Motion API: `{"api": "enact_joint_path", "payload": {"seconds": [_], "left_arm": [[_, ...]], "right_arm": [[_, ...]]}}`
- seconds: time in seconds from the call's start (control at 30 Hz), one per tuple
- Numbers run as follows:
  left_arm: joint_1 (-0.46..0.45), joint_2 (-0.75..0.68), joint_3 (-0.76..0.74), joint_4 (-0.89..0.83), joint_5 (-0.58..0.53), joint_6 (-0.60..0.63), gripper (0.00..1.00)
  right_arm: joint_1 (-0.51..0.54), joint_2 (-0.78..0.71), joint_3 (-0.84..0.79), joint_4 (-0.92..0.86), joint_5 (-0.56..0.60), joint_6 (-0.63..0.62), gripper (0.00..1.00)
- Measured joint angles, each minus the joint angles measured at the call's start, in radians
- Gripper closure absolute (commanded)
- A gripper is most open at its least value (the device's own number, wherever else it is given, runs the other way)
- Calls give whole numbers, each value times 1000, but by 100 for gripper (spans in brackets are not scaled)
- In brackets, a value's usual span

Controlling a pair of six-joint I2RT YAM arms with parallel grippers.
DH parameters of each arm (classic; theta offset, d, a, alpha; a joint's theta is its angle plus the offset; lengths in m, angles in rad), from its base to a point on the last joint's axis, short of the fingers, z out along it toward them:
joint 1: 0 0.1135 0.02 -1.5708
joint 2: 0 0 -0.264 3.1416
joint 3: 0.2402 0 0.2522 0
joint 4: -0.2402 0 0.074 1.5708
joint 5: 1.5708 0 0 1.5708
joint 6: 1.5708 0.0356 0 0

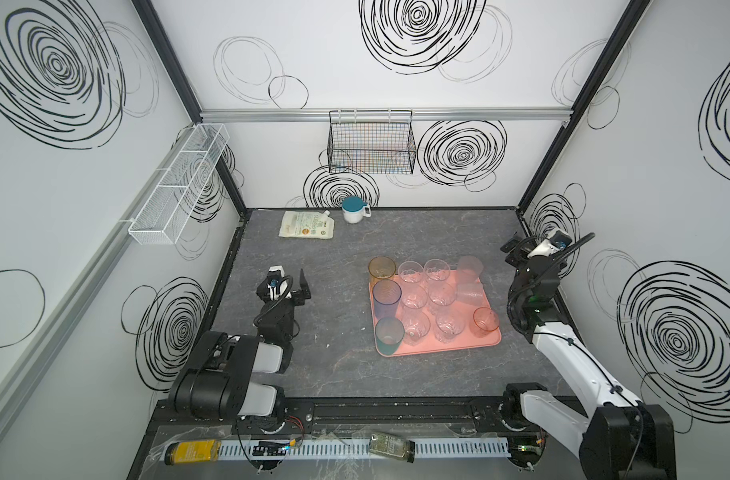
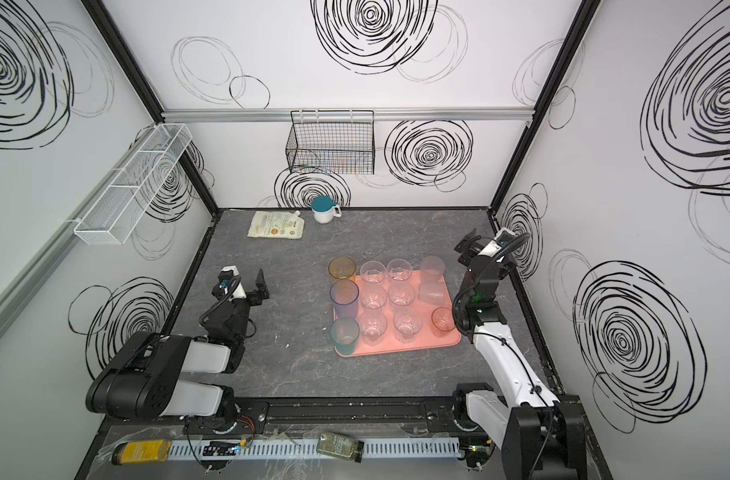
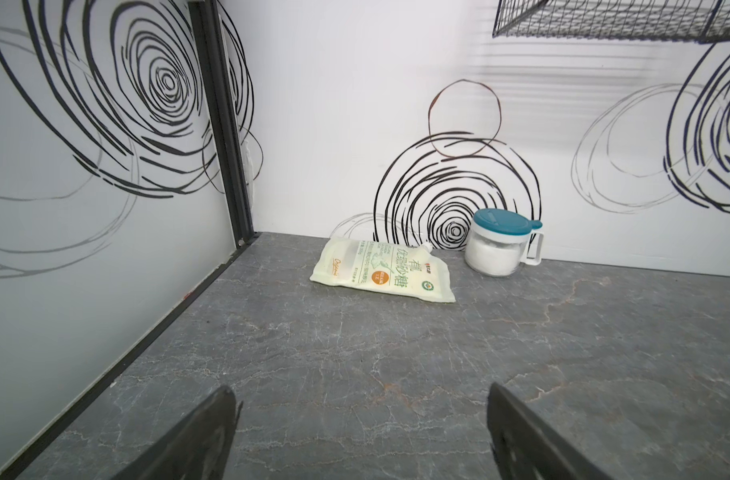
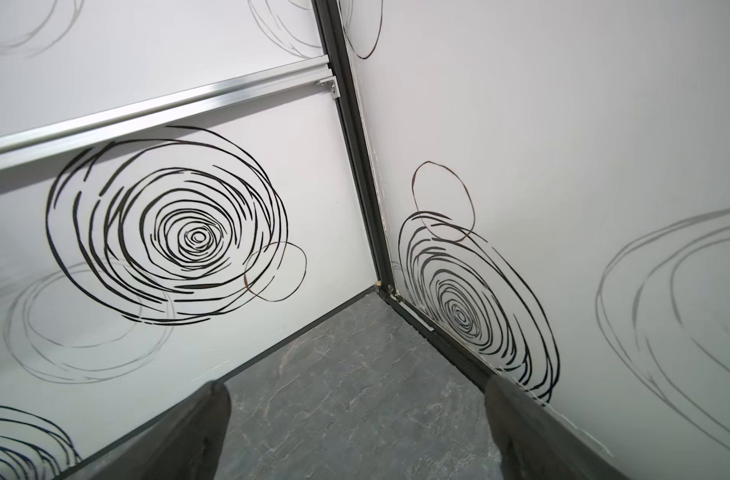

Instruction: Place the glasses into the tray

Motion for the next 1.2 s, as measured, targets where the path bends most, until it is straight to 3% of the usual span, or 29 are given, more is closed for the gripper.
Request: {"api": "enact_joint_path", "payload": {"seconds": [0.1, 0.3, 0.43, 0.7, 0.97, 1.2], "left_arm": [[-2, -23, 0, -5, -20, 0, 4], [-6, -23, 0, -27, -41, 0, 4], [-12, -47, 1, -61, -56, 0, 4], [-84, -146, 129, -323, -126, -5, 4], [-156, -171, 231, -550, -208, -13, 4], [-167, -179, 237, -616, -222, -19, 4]], "right_arm": [[-43, -19, 6, -165, -88, 52, 25], [-77, -35, -16, -381, -245, 105, 40], [-93, 25, -2, -486, -352, 107, 39], [-105, 114, 8, -555, -513, 95, 35], [-107, 185, 8, -569, -589, 83, 38], [-107, 214, 8, -574, -655, 84, 42]]}}
